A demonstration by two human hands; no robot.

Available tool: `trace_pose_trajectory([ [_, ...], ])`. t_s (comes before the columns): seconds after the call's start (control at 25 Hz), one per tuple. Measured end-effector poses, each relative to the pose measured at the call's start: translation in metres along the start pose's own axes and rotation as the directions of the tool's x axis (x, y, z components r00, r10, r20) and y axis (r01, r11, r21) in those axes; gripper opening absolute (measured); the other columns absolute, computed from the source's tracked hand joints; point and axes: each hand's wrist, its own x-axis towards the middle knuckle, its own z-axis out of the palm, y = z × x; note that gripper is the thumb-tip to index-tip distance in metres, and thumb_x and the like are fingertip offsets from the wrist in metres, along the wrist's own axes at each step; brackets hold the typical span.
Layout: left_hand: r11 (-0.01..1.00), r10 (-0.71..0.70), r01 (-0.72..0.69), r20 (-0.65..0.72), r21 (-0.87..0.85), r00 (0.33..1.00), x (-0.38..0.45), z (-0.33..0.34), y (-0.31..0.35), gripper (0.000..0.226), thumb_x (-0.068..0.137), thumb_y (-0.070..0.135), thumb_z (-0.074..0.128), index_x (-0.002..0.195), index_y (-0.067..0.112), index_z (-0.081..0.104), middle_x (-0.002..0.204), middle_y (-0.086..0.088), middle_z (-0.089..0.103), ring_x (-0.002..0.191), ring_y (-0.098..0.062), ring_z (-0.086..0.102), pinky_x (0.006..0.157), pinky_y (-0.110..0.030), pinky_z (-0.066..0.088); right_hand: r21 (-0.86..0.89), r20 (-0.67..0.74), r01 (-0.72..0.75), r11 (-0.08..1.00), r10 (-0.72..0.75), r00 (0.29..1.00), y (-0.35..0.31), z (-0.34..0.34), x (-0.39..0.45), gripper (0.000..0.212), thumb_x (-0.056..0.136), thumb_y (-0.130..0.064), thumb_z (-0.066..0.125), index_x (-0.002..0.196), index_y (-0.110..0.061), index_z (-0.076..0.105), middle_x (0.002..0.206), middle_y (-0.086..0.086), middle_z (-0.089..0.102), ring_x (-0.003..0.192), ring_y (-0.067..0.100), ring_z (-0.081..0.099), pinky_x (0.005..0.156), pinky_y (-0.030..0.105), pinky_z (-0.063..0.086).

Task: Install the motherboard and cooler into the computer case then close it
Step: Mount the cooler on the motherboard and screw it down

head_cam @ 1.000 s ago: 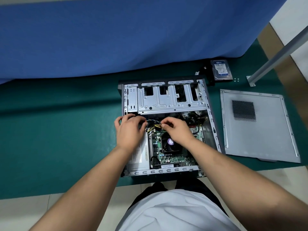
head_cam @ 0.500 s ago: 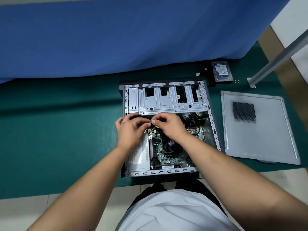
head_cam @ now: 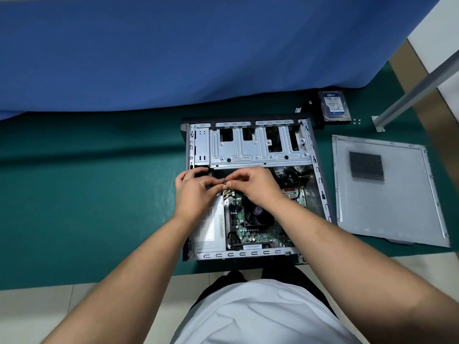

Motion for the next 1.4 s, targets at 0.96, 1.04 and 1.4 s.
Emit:
trace_pose_trajectory([
  [0.96, 0.970, 0.111, -0.117, 0.040, 0.213, 0.993, 0.004, 0.004, -0.021, 0.059, 0.095, 0.028, 0.045, 0.154, 0.035, 0.039, 0.167, 0.014, 0.025, 0.158, -0.012, 0.006, 0.125, -0.044, 0.018, -0.798, -0.113, -0.093, 0.595, 0.003, 0.994, 0.041, 0.051, 0.010, 0.011, 0.089, -0.028, 0.070, 0.096, -0.027, 0.078, 0.121, -0.007, 0.057, 0.115, 0.020, 0.043, 0.096, 0.037, 0.033],
  [1.04, 0.973, 0.110, -0.116, 0.041, 0.201, 0.993, 0.005, 0.003, -0.021, 0.060, 0.094, 0.026, 0.045, 0.153, 0.035, 0.040, 0.167, 0.014, 0.026, 0.158, -0.013, 0.006, 0.125, -0.044, 0.018, -0.799, -0.122, -0.096, 0.594, -0.003, 0.993, 0.041, 0.052, 0.008, 0.010, 0.089, -0.029, 0.070, 0.095, -0.026, 0.078, 0.122, -0.007, 0.056, 0.115, 0.020, 0.042, 0.095, 0.037, 0.033],
  [1.4, 0.979, 0.099, -0.104, 0.033, 0.176, 0.994, 0.004, 0.003, -0.020, 0.062, 0.093, 0.021, 0.052, 0.153, 0.034, 0.042, 0.166, 0.013, 0.027, 0.158, -0.013, 0.007, 0.124, -0.043, 0.020, -0.826, -0.119, -0.108, 0.553, 0.016, 0.993, 0.040, 0.054, 0.005, 0.016, 0.092, -0.032, 0.068, 0.104, -0.027, 0.077, 0.126, -0.005, 0.053, 0.118, 0.021, 0.043, 0.096, 0.037, 0.035],
])
